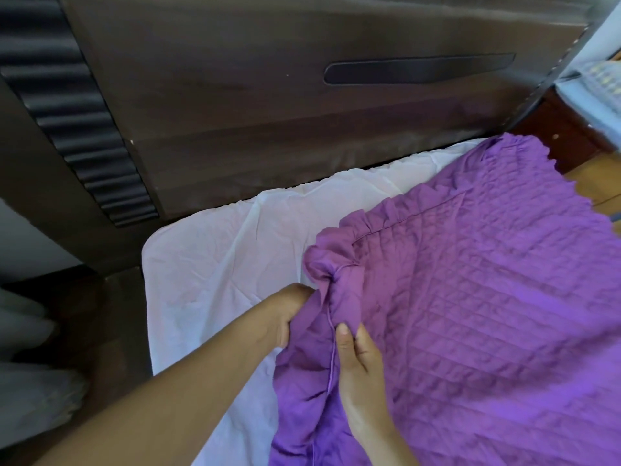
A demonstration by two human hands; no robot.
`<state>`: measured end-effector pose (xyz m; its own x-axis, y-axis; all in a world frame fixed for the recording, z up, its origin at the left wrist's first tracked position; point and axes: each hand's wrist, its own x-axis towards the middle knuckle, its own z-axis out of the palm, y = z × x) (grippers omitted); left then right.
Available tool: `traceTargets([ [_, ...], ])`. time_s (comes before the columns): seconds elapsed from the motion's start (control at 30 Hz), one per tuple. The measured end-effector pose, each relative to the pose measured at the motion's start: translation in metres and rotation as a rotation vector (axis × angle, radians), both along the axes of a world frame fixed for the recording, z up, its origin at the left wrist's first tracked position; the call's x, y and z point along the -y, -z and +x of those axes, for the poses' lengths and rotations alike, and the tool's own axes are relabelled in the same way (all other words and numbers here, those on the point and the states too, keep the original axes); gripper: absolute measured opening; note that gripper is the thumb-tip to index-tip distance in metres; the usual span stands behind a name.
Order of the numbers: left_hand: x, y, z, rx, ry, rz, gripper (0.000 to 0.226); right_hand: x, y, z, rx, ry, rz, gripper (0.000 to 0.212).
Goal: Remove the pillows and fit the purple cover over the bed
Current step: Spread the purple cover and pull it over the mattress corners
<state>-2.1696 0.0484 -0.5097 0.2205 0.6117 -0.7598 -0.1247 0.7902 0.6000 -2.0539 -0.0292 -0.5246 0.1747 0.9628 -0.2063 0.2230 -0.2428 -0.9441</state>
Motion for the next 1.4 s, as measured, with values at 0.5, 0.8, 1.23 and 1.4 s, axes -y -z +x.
traceTargets([
  [0.5, -0.004, 0.002, -0.045, -0.272, -0.226, 0.418, 0.024, -0.022, 0.011, 0.011, -0.684, 0.394, -0.174, 0.013],
  [0.8, 0.030, 0.018, 0.012, -0.233, 0.076, 0.785, 0.028, -0.026, 0.019, 0.014, -1.183, 0.321, -0.318, 0.077],
  [1.23, 0.062, 0.002, 0.051, -0.415, -0.014, 0.826, 0.024, -0.005, 0.013, 0.038, -1.234, 0.370, -0.292, 0.047],
  [1.4, 0.046, -0.012, 0.048, -0.564, -0.094, 0.769, 0.015, -0.001, 0.000, 0.033, -1.240, 0.231, -0.273, 0.048],
])
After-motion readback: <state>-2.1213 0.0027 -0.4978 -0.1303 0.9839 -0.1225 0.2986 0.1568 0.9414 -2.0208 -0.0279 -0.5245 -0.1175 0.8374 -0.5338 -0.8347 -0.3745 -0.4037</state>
